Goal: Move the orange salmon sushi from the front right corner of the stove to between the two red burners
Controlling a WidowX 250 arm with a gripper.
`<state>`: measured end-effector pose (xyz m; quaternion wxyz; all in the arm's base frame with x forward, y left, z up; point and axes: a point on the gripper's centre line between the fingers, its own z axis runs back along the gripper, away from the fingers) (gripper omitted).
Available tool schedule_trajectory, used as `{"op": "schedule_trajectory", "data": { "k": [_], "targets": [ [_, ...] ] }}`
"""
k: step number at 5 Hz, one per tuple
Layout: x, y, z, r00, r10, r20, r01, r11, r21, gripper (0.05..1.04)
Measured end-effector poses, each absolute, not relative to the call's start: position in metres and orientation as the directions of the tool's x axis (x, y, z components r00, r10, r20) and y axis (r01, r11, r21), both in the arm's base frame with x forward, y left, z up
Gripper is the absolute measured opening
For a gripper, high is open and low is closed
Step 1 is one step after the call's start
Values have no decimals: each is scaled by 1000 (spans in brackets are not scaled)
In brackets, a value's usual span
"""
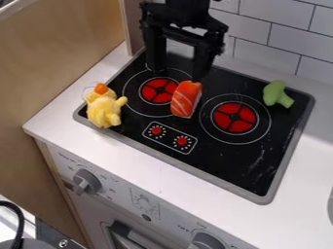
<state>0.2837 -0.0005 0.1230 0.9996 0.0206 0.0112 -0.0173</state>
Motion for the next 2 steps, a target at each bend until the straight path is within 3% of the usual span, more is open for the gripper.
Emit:
{"op": "schedule_trajectory", "data": {
  "k": [2],
  "targets": [
    [283, 1, 138, 999, -46, -15, 46, 998, 29, 999]
  ]
}}
